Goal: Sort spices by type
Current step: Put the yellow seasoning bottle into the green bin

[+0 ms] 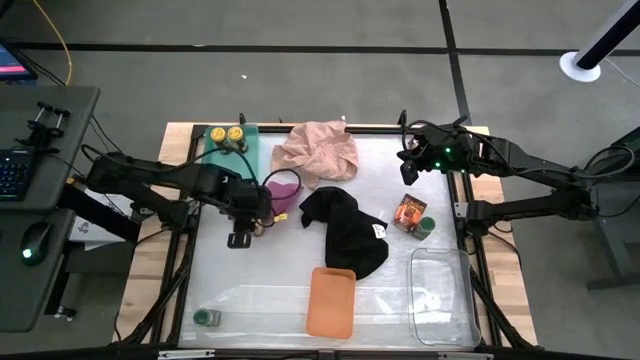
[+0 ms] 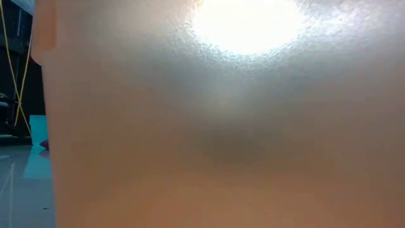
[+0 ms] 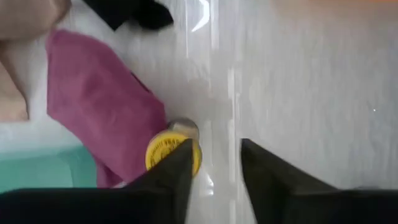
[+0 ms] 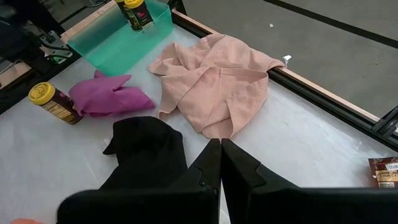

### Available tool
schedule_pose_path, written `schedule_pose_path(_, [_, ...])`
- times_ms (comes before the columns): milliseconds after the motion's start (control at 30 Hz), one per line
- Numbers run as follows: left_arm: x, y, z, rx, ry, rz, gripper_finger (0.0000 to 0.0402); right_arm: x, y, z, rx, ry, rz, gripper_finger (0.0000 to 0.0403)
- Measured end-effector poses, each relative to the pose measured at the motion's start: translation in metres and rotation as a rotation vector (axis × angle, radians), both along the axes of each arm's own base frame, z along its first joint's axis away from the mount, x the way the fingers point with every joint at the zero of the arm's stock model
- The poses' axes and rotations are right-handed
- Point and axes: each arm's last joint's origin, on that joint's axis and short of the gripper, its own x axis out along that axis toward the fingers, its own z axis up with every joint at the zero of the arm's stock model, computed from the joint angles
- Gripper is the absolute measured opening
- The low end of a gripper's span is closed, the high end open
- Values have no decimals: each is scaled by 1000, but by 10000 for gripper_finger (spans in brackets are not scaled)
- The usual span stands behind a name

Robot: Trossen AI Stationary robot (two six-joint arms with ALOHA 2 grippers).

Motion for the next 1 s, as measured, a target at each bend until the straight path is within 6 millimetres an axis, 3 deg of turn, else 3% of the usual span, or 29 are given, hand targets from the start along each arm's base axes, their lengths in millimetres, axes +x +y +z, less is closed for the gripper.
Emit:
schedule_pose_path(200, [0, 2, -2, 44, -12, 69, 252, 0, 0, 0, 0, 0, 0, 0])
schedule_pose_path(400, [-8, 3, -39, 35, 115, 98, 326, 0, 0, 0, -5, 3, 5, 0])
schedule_pose_path(500, [-14, 5, -55, 97, 160, 109, 336, 0, 0, 0, -13, 7, 5, 0])
schedule_pose_path(667, [-10, 10, -63, 164, 103, 144, 336, 0, -1, 0, -30, 14, -6, 0])
schedule_pose_path(800, [-5, 9, -68, 120, 49, 139, 336, 0, -1, 0, -28, 13, -9, 0])
schedule_pose_path(1000, [-14, 8, -90, 76, 138, 112, 335, 0, -1, 0, -27, 12, -10, 0])
